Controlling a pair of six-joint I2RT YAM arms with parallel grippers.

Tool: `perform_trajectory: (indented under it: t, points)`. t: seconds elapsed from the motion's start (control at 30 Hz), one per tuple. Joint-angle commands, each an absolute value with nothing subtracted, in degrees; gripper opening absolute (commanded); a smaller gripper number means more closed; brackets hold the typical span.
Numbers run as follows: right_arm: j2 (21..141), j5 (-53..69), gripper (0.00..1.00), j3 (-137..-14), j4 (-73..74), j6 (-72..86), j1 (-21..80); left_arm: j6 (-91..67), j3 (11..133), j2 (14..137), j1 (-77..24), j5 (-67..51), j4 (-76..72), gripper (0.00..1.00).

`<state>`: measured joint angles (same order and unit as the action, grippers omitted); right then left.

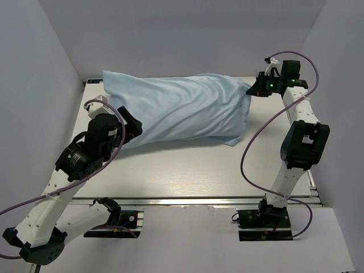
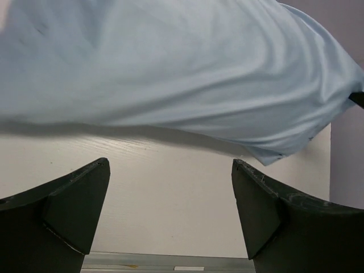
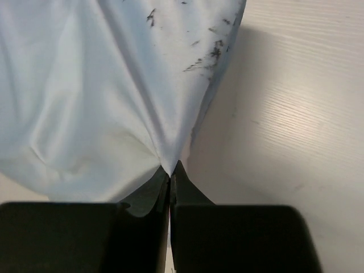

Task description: Put the pillow into the pillowcase

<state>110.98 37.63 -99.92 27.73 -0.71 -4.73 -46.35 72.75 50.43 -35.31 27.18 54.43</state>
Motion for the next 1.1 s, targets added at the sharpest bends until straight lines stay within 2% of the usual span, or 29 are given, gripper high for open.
perform_trajectory:
  t: [0.0, 0.03, 0.07, 0.1, 0.13, 0.2, 0.23, 0.3, 0.4, 0.6, 0.8, 0.87, 0.97, 1.07]
  points:
    - [111.1, 34.54, 0.0, -101.43, 32.62, -6.52, -5.1, -44.13, 71.98, 53.25, -34.98, 27.95, 51.25, 0.97]
    - [110.83, 36.72, 0.03, -101.16, 31.22, -5.55, -5.01, -43.69, 72.59, 54.91, -34.98, 28.12, 50.98, 0.97]
    - [110.83, 37.96, 0.12, -101.25, 30.85, -4.84, -5.01, -43.25, 72.86, 55.89, -34.98, 28.3, 50.8, 0.97]
    - [110.74, 39.88, 0.23, -101.42, 30.59, -4.49, -5.01, -42.63, 73.3, 56.59, -34.89, 28.56, 50.71, 0.97]
    - [110.31, 41.47, 0.41, -101.25, 29.8, -4.66, -5.01, -42.37, 73.56, 57.3, -34.89, 29.09, 50.54, 0.97]
    - [109.69, 42.45, 0.56, -100.64, 29.18, -5.18, -5.01, -42.01, 73.57, 58.71, -34.37, 29.79, 50.62, 0.98]
    - [109.25, 42.1, 0.69, -100.46, 29.27, -6.32, -5.1, -42.01, 73.3, 58.88, -34.1, 30.66, 50.97, 0.98]
    - [108.99, 39.91, 0.83, -100.2, 30.58, -9.38, -5.53, -42.45, 71.2, 59.15, -32.36, 31.46, 51.76, 0.98]
    - [108.64, 37.62, 0.89, -98.8, 33.92, -11.94, -7.55, -42.71, 67.96, 59.33, -27.97, 30.68, 53.08, 0.98]
    - [106.61, 35.77, 0.89, -92.82, 34.45, -15.29, -12.12, -38.5, 64.6, 60.37, -18.83, 20.85, 48.79, 0.98]
    - [108.28, 38.05, 0.89, -89.57, 38.23, -20.74, -13.01, -35.95, 66.53, 63.81, -15.12, 12.58, 44.65, 0.98]
    - [108.72, 39.81, 0.87, -87.98, 38.06, -21.62, -13.01, -35.51, 66.71, 64.07, -15.03, 12.13, 44.38, 0.98]
    - [110.56, 44.02, 0.75, -89.64, 39.81, -21.97, -13.01, -34.63, 65.66, 63.55, -14.59, 13.27, 45.35, 0.98]
    - [111.79, 47.36, 0.7, -92.37, 41.57, -21.62, -12.92, -33.14, 63.47, 63.63, -12.23, 14.59, 46.84, 0.98]
